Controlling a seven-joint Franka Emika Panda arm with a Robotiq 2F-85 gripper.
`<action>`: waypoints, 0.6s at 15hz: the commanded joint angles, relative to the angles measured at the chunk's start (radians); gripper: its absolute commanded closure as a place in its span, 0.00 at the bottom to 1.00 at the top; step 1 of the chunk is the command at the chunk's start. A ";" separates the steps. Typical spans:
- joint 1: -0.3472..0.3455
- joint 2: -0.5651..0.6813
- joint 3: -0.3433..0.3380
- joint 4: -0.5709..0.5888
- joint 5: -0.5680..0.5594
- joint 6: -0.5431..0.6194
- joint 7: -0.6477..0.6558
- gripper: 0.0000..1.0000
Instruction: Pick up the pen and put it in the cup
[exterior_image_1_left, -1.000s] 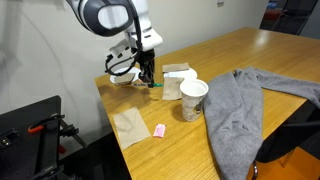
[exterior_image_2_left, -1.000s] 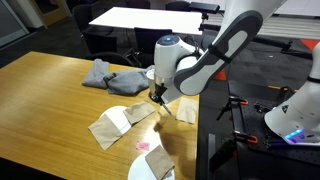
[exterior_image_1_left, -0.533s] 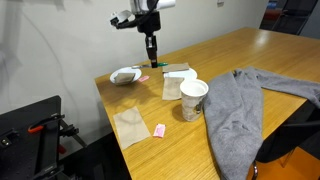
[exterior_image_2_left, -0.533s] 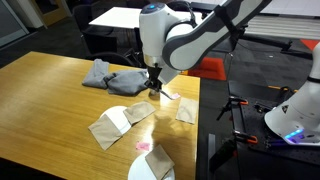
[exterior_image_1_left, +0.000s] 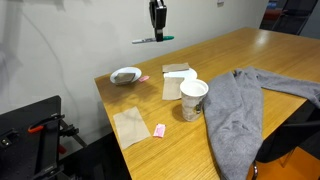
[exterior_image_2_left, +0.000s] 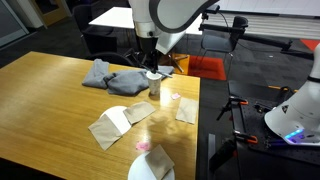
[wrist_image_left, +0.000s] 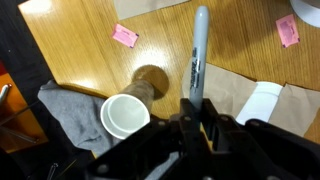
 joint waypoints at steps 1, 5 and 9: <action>-0.048 0.026 0.046 0.082 0.043 -0.070 -0.128 0.96; -0.047 0.013 0.047 0.052 0.019 -0.035 -0.096 0.85; -0.047 0.019 0.048 0.053 0.019 -0.035 -0.101 0.85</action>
